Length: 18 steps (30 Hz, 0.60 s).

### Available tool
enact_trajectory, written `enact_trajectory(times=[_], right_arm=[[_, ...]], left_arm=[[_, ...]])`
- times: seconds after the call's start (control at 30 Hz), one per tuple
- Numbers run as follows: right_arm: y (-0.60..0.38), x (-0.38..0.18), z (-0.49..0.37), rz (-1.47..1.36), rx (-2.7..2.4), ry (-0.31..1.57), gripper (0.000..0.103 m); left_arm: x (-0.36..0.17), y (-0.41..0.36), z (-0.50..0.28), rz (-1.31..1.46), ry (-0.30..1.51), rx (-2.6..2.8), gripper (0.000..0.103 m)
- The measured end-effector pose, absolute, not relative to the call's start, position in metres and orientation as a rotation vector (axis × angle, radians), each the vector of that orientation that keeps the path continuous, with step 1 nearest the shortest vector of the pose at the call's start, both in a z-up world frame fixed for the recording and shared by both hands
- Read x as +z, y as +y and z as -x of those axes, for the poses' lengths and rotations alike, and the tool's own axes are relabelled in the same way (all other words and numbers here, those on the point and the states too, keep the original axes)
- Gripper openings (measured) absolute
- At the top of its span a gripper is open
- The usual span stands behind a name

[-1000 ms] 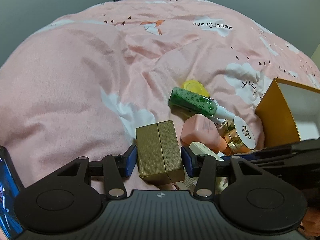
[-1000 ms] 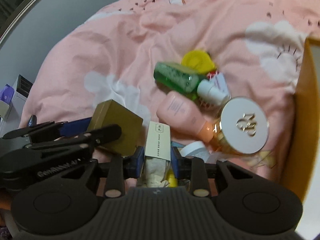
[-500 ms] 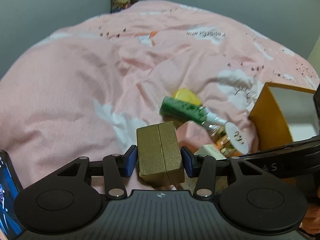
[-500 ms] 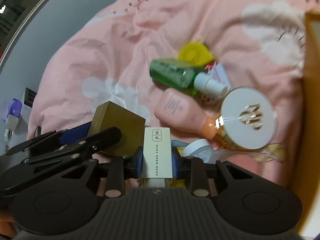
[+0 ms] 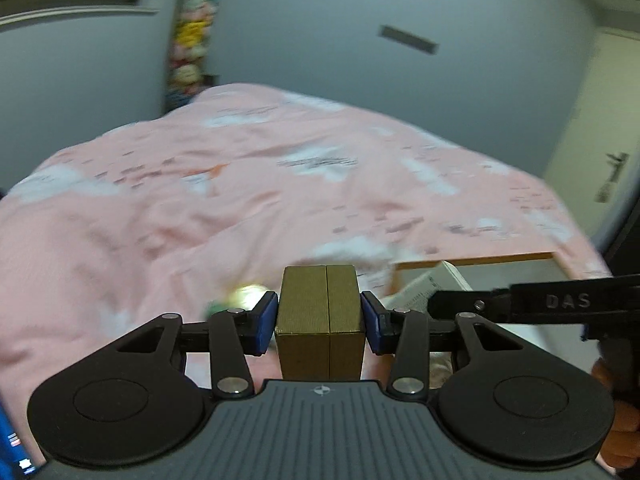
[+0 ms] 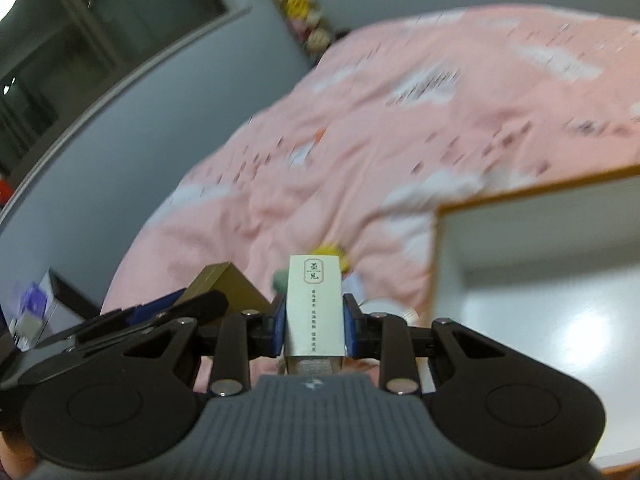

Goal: Organize rigid objects
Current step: 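Carry both items into the box and open both tools to release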

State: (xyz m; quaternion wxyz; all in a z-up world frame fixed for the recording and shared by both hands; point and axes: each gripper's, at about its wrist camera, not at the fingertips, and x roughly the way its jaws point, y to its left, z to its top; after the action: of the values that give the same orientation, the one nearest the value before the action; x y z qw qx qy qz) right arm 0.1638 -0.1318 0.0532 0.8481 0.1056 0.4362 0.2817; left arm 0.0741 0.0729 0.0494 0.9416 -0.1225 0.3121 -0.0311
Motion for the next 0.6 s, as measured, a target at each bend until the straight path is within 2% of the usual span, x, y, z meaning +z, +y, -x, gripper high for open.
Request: enact_trajectory(times=[0.23, 0.43, 0.6], right_arm=[[-0.194, 0.067, -0.169, -0.190, 0.379, 0.881, 0.027], [-0.235, 0.034, -0.174, -0.176, 0.205, 0.944, 0.027], [-0.252, 0.005, -0.177, -0.192, 0.167, 1.015, 0.027]], left_arm=[[0.058, 0.007, -0.111, 0.291, 0.662, -0.250, 0.050], [0.014, -0.035, -0.142, 0.306, 0.830, -0.308, 0.050], [-0.005, -0.063, -0.137, 0.127, 0.891, -0.293, 0.050]])
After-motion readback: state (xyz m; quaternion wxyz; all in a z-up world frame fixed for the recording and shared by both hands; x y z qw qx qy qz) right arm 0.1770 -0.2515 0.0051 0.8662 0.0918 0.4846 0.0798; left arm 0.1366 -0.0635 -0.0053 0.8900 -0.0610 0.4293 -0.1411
